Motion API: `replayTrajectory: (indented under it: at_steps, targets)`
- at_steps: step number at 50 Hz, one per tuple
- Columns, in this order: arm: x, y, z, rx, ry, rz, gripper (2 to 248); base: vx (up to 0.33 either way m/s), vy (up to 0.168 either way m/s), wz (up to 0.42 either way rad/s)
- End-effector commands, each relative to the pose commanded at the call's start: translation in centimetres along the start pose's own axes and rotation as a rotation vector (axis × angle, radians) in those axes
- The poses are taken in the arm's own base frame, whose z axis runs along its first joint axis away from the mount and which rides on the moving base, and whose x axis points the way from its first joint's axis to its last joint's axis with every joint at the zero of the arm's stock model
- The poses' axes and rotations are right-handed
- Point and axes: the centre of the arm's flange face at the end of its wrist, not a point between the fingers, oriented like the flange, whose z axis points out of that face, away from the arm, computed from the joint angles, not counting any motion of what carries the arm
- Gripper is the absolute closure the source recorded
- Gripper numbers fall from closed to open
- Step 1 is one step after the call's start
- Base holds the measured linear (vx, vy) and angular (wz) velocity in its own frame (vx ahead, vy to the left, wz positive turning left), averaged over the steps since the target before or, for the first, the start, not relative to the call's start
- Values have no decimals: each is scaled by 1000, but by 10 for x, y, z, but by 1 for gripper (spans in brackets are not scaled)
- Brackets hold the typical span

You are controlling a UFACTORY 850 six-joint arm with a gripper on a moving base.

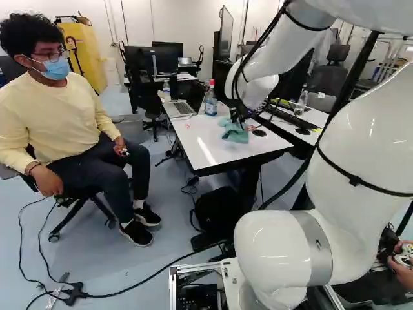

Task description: Clean the table with the green towel

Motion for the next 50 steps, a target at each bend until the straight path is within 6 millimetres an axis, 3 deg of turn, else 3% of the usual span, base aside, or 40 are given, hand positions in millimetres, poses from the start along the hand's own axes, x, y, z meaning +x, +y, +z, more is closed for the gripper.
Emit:
replayTrajectory:
  at_steps: [50]
  targets:
    - [69, -37, 69, 47, 27, -46, 199, 0, 0, 0]
